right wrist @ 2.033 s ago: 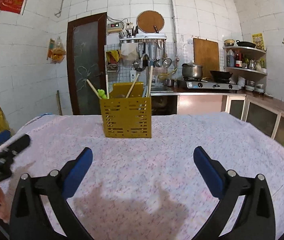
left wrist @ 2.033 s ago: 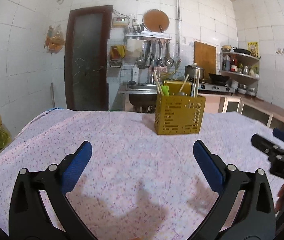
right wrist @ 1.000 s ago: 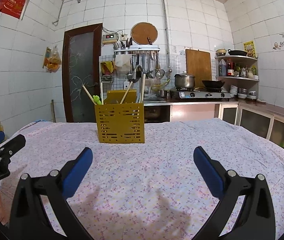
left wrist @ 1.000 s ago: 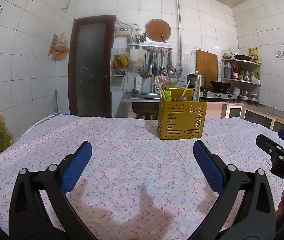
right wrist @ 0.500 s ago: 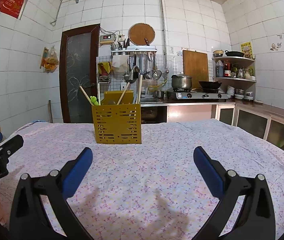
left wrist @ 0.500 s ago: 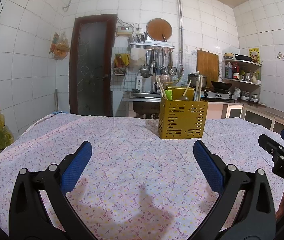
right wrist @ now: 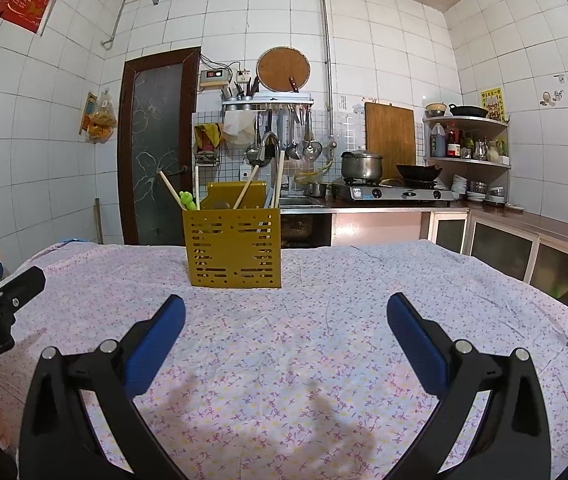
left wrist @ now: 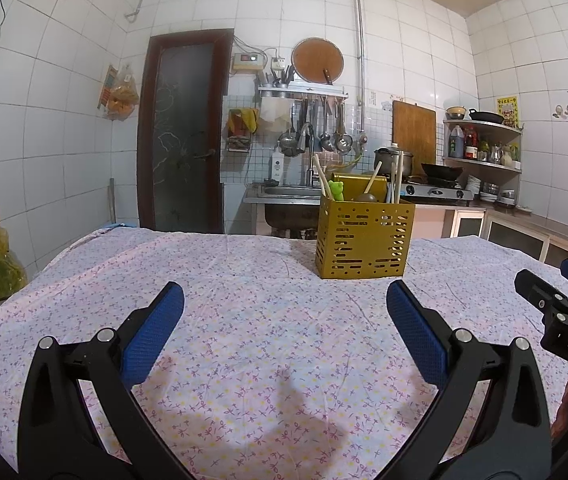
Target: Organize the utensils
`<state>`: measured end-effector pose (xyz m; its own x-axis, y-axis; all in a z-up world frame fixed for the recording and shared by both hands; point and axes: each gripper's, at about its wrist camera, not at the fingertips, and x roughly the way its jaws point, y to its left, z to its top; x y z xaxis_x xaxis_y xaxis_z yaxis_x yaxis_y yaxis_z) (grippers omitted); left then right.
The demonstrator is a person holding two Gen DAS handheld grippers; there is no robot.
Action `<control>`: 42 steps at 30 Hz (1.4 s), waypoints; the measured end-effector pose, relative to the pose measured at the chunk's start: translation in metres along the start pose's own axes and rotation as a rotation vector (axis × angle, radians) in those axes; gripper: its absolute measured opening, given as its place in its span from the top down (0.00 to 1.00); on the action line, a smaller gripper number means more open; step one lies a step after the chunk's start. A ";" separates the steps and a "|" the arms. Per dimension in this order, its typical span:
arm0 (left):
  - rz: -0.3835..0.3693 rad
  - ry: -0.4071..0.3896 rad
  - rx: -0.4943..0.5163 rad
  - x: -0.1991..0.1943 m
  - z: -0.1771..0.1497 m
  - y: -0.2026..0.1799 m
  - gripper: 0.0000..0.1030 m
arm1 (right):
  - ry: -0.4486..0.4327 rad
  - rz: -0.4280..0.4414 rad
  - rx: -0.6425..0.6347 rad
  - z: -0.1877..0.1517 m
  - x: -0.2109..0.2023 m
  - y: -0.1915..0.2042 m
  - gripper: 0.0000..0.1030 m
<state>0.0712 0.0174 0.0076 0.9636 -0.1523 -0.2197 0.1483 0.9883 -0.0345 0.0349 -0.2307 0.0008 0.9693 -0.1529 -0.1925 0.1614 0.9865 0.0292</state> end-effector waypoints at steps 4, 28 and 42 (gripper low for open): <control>0.004 0.001 -0.003 0.000 0.001 0.000 0.05 | 0.003 -0.004 -0.001 0.000 0.001 0.001 0.04; 0.007 -0.002 -0.004 0.001 0.003 0.001 0.05 | 0.001 -0.003 -0.002 0.000 0.000 -0.001 0.04; 0.008 -0.006 -0.002 -0.001 0.003 0.002 0.05 | 0.003 -0.003 -0.003 -0.001 0.000 -0.001 0.04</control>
<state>0.0714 0.0189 0.0103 0.9662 -0.1439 -0.2137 0.1397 0.9896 -0.0347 0.0347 -0.2320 0.0000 0.9684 -0.1554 -0.1950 0.1634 0.9862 0.0258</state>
